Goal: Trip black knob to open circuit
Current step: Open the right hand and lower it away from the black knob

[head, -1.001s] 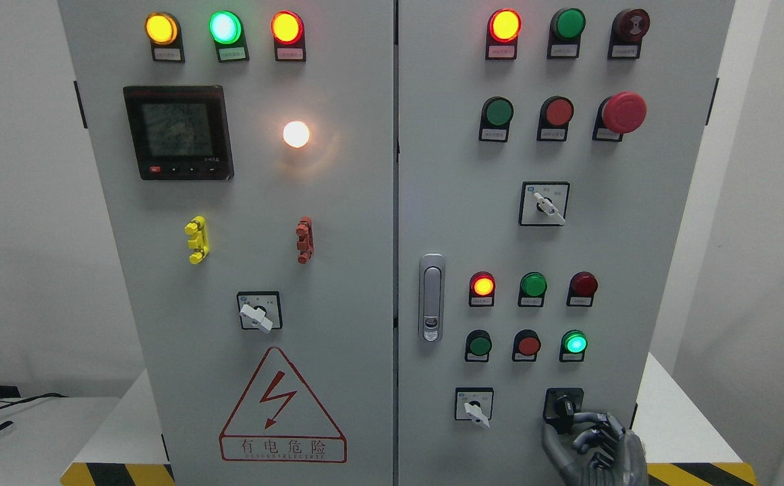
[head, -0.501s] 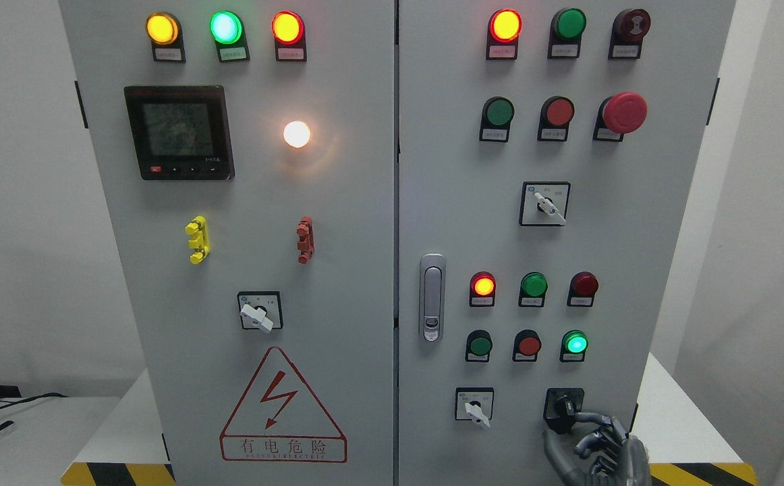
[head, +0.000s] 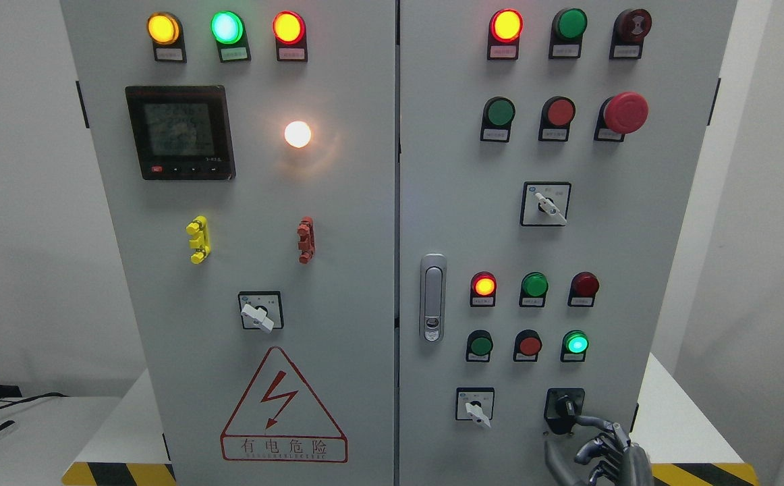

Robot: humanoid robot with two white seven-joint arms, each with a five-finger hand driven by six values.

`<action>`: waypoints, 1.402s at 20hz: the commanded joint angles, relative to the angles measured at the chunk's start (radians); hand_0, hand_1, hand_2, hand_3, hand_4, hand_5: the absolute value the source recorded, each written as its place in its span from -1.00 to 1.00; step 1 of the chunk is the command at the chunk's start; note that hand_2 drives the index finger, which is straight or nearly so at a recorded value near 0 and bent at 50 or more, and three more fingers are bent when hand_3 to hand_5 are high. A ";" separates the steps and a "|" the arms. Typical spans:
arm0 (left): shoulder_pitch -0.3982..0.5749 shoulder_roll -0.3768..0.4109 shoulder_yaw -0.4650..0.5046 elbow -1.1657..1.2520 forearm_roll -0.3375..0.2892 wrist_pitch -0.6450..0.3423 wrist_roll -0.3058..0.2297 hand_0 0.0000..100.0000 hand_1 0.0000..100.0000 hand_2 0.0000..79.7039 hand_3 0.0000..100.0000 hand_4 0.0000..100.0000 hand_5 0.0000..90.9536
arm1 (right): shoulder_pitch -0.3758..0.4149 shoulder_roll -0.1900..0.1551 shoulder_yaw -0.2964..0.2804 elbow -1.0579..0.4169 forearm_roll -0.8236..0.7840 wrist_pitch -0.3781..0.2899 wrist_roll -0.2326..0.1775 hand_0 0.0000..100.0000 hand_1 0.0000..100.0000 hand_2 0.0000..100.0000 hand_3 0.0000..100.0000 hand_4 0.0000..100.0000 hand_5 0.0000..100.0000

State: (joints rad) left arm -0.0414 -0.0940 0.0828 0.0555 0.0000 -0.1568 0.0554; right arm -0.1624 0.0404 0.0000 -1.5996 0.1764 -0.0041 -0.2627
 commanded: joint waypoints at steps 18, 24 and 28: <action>0.000 -0.001 0.000 0.000 -0.031 0.000 0.000 -0.76 -0.22 -1.00 -1.00 -1.00 -1.00 | 0.365 -0.065 0.014 -0.200 -0.116 -0.300 0.287 -0.61 -0.32 -1.00 -0.95 -1.00 -1.00; 0.000 -0.001 0.000 0.000 -0.031 0.000 0.000 -0.76 -0.22 -1.00 -1.00 -1.00 -1.00 | 0.386 -0.068 0.017 -0.217 -0.141 -0.300 0.300 -0.68 -0.46 -1.00 -1.00 -1.00 -1.00; 0.000 -0.001 0.000 0.001 -0.031 0.000 0.000 -0.76 -0.22 -1.00 -1.00 -1.00 -1.00 | 0.389 -0.068 0.017 -0.217 -0.144 -0.297 0.300 -0.71 -0.49 -1.00 -1.00 -1.00 -1.00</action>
State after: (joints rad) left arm -0.0414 -0.0942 0.0828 0.0555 0.0000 -0.1568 0.0554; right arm 0.2063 0.0033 0.0000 -1.7699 0.0400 -0.3040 0.0349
